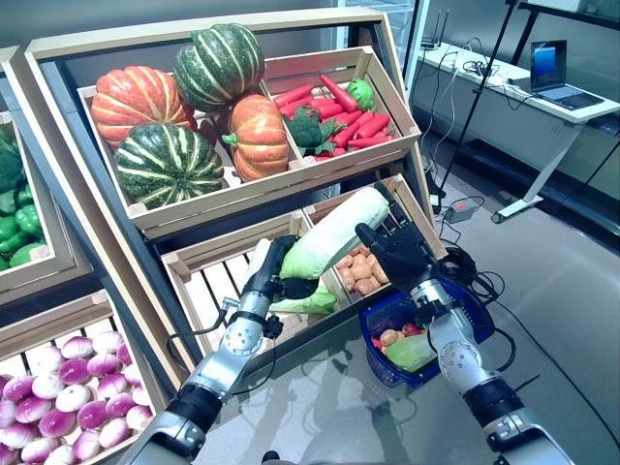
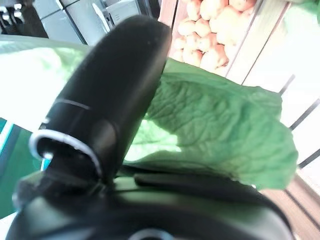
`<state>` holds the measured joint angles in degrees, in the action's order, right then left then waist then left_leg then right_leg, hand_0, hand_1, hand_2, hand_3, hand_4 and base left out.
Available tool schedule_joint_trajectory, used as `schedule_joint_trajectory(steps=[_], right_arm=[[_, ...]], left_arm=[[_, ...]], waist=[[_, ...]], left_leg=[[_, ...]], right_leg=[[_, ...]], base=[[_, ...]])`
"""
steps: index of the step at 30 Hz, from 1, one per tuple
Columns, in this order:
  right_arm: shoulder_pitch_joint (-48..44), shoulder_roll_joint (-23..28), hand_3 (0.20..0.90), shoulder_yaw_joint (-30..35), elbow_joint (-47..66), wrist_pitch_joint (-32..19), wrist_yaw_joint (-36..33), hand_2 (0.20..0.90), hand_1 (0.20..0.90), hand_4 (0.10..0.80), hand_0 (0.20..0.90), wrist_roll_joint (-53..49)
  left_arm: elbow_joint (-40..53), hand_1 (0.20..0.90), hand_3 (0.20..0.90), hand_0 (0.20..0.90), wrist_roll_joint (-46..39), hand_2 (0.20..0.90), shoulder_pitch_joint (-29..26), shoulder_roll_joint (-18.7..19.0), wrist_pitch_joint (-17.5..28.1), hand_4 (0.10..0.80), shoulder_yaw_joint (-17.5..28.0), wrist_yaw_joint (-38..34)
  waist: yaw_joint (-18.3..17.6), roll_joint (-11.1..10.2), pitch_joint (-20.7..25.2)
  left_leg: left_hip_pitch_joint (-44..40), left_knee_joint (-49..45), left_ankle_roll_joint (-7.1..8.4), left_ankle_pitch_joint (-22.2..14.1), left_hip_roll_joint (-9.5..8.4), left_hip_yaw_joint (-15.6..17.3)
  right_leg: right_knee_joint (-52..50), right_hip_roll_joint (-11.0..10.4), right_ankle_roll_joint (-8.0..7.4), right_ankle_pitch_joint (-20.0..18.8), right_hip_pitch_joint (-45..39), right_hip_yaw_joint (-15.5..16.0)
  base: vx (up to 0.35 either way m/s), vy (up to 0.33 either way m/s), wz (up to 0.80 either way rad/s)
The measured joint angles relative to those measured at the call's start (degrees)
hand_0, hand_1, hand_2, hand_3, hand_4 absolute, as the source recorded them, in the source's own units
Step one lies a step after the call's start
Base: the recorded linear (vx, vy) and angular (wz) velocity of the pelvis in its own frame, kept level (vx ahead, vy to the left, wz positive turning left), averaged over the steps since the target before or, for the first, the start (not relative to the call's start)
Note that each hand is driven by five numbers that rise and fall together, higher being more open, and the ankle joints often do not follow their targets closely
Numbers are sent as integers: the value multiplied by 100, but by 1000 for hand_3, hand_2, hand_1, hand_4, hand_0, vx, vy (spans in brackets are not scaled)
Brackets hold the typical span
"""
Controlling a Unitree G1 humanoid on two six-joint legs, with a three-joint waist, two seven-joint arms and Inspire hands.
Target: Put vegetables into the basket
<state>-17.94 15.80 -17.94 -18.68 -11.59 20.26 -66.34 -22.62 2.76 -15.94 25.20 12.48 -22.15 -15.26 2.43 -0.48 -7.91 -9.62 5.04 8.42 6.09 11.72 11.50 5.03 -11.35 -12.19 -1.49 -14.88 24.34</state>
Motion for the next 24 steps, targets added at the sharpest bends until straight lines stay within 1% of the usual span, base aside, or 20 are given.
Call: schedule_joint_trajectory(steps=[5,10,12,15,17,19,24], right_arm=[[0,-23,900,-10,0,87,36,900,900,800,900,-211],[2,-49,900,12,-1,231,250,900,900,800,900,-694],[2,-47,900,16,-1,291,369,900,900,800,900,-864],[6,-42,900,23,-12,459,375,900,900,800,900,-860],[6,-36,900,31,-17,526,375,900,900,800,900,-857],[7,19,900,20,-55,688,418,900,900,800,900,-855],[8,116,900,47,-134,833,619,900,900,800,900,-859]], left_arm=[[1,300,300,300,438,300,-3,94,133,400,-2,-221],[1,300,300,300,801,300,-9,133,297,400,-3,-402],[1,300,300,300,949,300,-18,230,429,400,-18,-474],[2,300,300,300,1352,300,-75,471,637,400,-149,-696],[2,300,300,300,1510,300,-125,559,715,400,-227,-772],[6,300,300,300,1695,300,-255,752,819,400,-451,-914],[6,300,300,300,1743,300,-256,768,855,400,-509,-983]], waist=[[0,-2,1],[-8,-6,3],[-24,-21,14],[-42,-89,100],[-46,-115,121],[-60,-151,184],[-115,-159,231]], left_leg=[[-3,0,0,1,0,1],[-40,0,0,1,0,3],[-57,1,0,1,0,5],[-57,2,0,0,0,13],[-57,2,0,0,0,14],[-56,2,-1,0,1,20],[-58,2,-1,0,2,32]], right_leg=[[0,0,0,-1,-1,-5],[0,0,-1,-1,-33,-8],[1,0,-1,-1,-48,-10],[2,0,0,0,-39,-18],[1,0,0,0,-38,-21],[2,-1,1,-1,-31,-32],[2,-1,3,-4,-20,-48]], base=[[0,0,0],[0,0,0],[0,0,0],[0,0,0],[0,0,0],[0,0,0],[13,-2,0]])
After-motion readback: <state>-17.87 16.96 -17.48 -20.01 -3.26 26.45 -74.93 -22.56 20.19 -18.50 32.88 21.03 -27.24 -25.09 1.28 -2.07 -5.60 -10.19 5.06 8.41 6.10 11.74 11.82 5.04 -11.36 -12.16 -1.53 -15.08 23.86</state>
